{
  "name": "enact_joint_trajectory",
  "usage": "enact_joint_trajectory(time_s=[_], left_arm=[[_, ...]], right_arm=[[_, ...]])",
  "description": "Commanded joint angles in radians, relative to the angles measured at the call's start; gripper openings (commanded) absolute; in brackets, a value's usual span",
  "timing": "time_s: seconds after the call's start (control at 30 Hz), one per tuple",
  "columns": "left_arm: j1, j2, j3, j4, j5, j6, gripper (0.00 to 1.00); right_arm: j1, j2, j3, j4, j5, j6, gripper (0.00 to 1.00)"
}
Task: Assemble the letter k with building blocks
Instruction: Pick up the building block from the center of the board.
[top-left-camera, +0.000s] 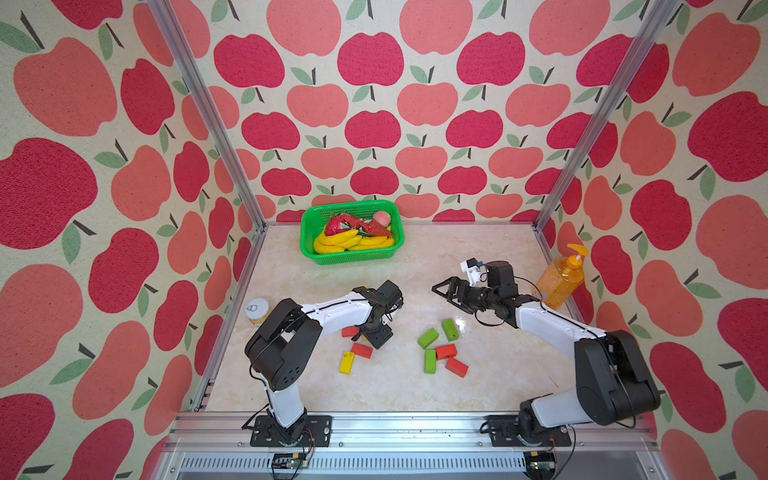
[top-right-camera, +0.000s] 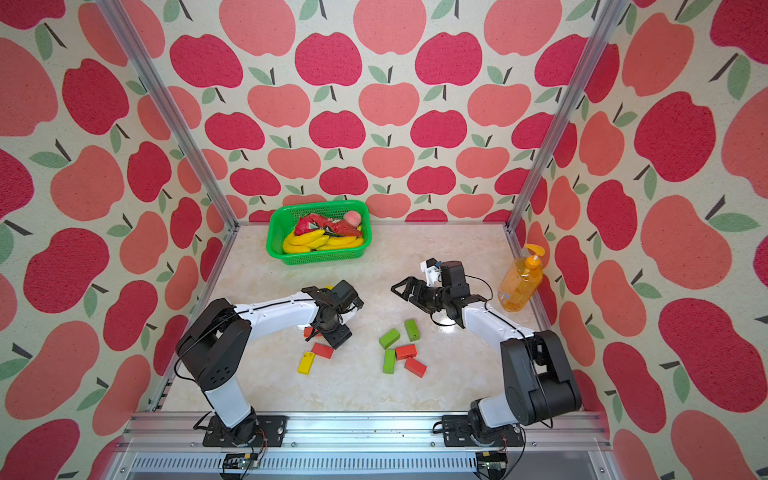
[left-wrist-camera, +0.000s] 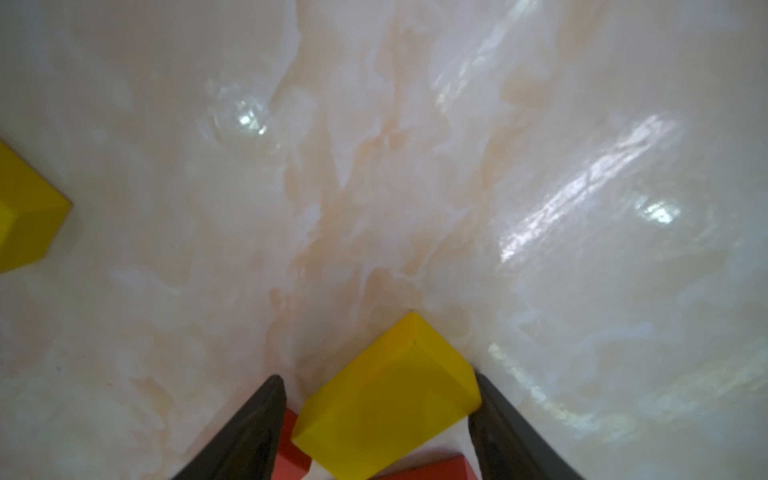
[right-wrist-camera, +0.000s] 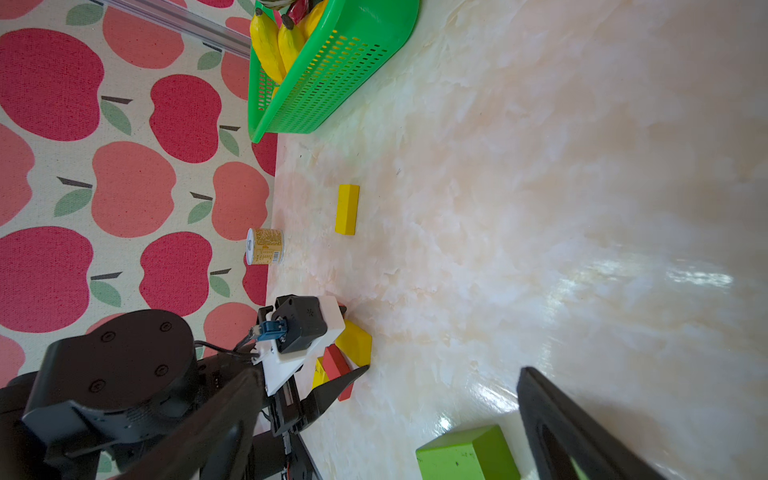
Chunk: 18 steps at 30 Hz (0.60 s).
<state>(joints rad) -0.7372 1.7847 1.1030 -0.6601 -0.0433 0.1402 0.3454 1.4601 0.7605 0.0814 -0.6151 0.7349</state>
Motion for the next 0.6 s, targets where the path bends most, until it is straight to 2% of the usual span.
enact_joint_trajectory(time_s=[0.0, 0.1, 0.23, 0.43, 0.57], left_arm=[[0.001, 0.068, 0.013, 0.015, 0.016, 0.021, 0.69], [0.001, 0.077, 0.017, 0.017, 0.04, 0.01, 0.62], [0.002, 0.082, 0.021, 0.006, 0.037, 0.005, 0.6], [0.009, 0.083, 0.027, 0.005, 0.05, 0.0, 0.46], [0.02, 0.082, 0.03, 0.008, 0.062, -0.005, 0.44]], right_arm=[[-0.006, 0.011, -0.004, 0.006, 0.002, -0.003, 0.99], [-0.006, 0.009, -0.003, 0.006, 0.003, -0.004, 0.99], [-0.006, 0.013, -0.003, 0.009, -0.004, 0.001, 0.99], [-0.006, 0.017, -0.003, 0.013, 0.0, 0.0, 0.99], [-0.006, 0.024, -0.003, 0.015, 0.0, 0.0, 0.99]])
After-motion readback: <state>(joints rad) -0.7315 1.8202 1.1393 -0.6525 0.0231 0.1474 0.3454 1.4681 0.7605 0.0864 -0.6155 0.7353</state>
